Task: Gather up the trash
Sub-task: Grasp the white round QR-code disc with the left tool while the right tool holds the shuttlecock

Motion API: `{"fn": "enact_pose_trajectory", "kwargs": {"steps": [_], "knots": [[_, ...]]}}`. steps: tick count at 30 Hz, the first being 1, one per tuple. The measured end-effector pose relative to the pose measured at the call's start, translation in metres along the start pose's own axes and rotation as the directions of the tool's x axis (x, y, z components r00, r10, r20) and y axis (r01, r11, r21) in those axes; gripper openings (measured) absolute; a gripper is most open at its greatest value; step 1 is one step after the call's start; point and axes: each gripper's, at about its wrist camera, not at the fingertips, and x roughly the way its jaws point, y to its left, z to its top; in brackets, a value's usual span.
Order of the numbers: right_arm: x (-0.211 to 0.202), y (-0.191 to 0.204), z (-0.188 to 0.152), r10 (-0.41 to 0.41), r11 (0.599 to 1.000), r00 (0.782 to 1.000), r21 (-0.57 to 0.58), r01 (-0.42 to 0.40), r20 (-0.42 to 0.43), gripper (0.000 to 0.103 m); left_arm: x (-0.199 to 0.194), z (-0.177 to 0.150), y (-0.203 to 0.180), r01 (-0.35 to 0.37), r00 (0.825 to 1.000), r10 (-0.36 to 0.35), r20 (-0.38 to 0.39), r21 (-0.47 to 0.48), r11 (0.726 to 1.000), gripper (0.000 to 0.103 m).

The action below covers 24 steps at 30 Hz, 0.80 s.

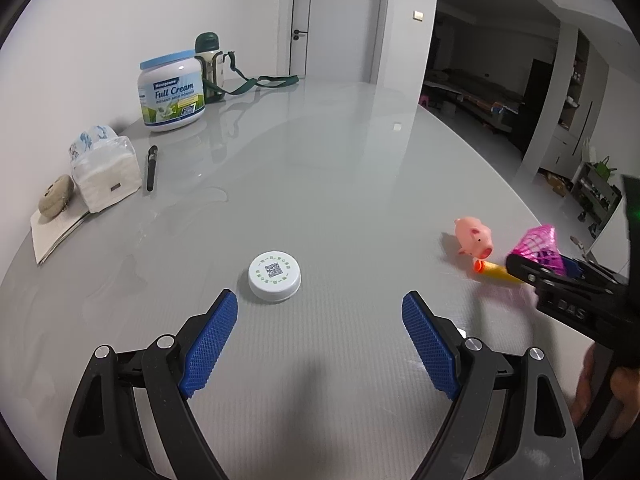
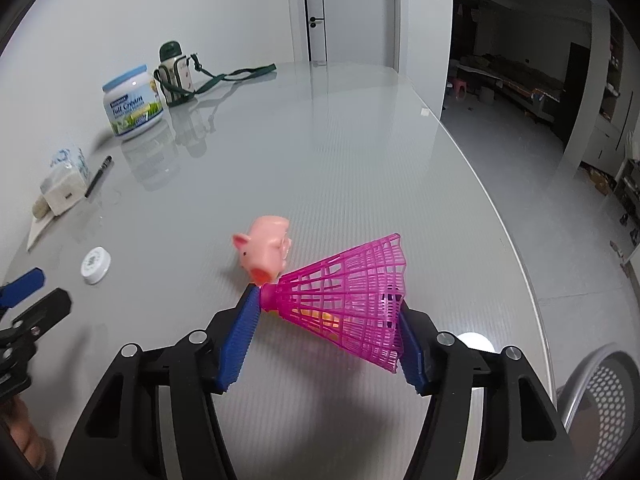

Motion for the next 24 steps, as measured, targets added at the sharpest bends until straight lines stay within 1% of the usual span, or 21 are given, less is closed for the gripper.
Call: {"fn": "enact_pose_trajectory", "kwargs": {"steps": [1, 3, 8, 12, 16, 20, 24], "knots": [[-0.005, 0.000, -0.002, 0.005, 1.000, 1.000, 0.006, -0.005, 0.006, 0.061, 0.000, 0.000, 0.001, -0.005, 1.000, 0.005, 0.000, -0.001, 1.000, 0.083], [-0.013, 0.002, -0.006, 0.011, 1.000, 1.000, 0.013, -0.012, 0.017, 0.061, 0.000, 0.000, 0.005, -0.010, 1.000, 0.010, -0.004, -0.007, 1.000, 0.086], [-0.039, 0.005, -0.022, 0.028, 0.999, 0.999, 0.037, -0.029, 0.046, 0.061, 0.001, 0.001, 0.023, -0.043, 0.999, 0.043, -0.019, -0.043, 0.998, 0.086], [-0.053, 0.009, -0.036, 0.037, 0.998, 0.998, 0.047, -0.040, 0.054, 0.061, 0.005, 0.001, 0.041, -0.072, 0.997, 0.069, -0.042, -0.071, 0.995, 0.087], [-0.063, 0.010, -0.049, 0.049, 0.997, 0.998, 0.056, -0.052, 0.049, 0.061, 0.014, 0.002, 0.051, -0.102, 0.993, 0.097, -0.063, -0.078, 0.992, 0.088], [-0.069, 0.007, -0.059, 0.058, 0.996, 0.998, 0.068, -0.060, 0.039, 0.061, 0.030, 0.004, 0.054, -0.082, 0.991, 0.072, -0.112, -0.090, 0.992, 0.088], [-0.074, 0.000, -0.066, 0.055, 0.994, 0.998, 0.090, -0.058, 0.037, 0.061, 0.042, 0.007, 0.048, -0.097, 0.988, 0.089, -0.129, -0.057, 0.994, 0.088]]}}
